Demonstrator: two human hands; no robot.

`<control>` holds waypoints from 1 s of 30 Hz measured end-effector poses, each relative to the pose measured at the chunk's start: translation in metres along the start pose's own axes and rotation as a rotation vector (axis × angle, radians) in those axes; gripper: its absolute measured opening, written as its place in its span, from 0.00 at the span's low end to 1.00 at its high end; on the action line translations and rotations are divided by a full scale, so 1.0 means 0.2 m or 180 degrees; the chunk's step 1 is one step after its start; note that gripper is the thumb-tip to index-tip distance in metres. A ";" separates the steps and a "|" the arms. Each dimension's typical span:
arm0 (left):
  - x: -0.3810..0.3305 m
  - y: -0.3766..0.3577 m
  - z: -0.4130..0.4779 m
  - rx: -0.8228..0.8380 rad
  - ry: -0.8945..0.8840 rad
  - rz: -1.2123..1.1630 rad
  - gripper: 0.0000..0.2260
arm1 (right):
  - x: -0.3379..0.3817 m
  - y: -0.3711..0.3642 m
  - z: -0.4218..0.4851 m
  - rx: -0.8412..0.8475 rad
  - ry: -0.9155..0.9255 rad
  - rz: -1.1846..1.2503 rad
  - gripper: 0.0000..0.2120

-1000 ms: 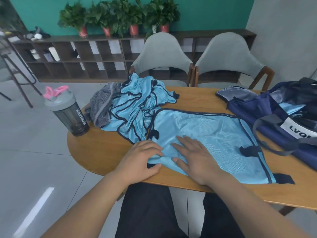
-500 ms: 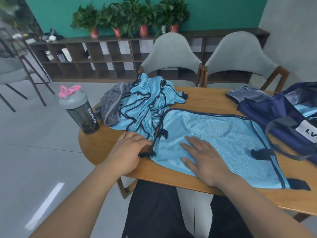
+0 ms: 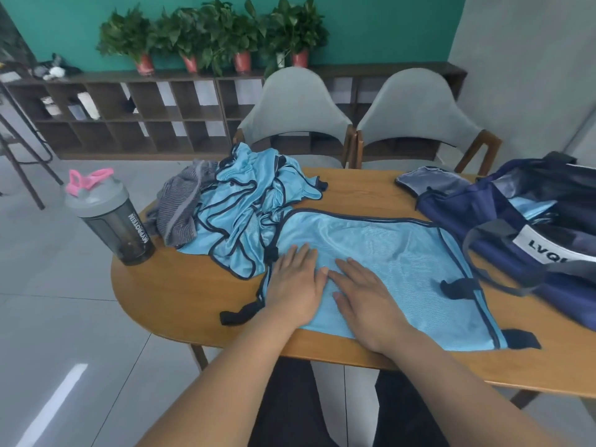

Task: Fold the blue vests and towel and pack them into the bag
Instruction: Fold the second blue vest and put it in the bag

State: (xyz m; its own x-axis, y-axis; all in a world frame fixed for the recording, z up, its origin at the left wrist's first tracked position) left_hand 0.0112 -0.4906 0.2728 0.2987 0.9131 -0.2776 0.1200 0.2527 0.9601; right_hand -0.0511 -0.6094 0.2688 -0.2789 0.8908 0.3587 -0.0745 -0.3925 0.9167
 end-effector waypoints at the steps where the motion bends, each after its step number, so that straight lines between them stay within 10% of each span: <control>1: 0.01 -0.02 0.00 0.0031 0.0023 0.0129 0.30 | -0.05 0.01 -0.01 -0.0046 -0.0150 -0.0014 0.26; 14: 0.07 -0.05 0.01 0.0208 -0.0062 0.0624 0.32 | -0.68 0.33 -0.38 0.0077 -0.1777 -0.0714 0.38; 30: -0.24 -0.14 0.19 0.0230 -0.0305 0.0547 0.34 | -0.83 0.32 0.02 0.0228 -0.1109 -0.0635 0.33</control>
State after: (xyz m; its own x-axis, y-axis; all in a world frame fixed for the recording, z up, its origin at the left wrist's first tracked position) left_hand 0.0300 -0.5531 0.2575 0.4090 0.9052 -0.1154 0.1262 0.0691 0.9896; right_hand -0.0059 -0.7809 0.2678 0.0764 0.9769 0.1994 -0.0240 -0.1981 0.9799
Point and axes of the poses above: each hand's wrist, its own z-axis towards the middle knuckle, its own y-axis out of the back of the hand, x = y × z, the point moved 10 cm from there along z, towards the middle knuckle, and after that the axes turned 5 degrees about y, right-handed, at the moved point
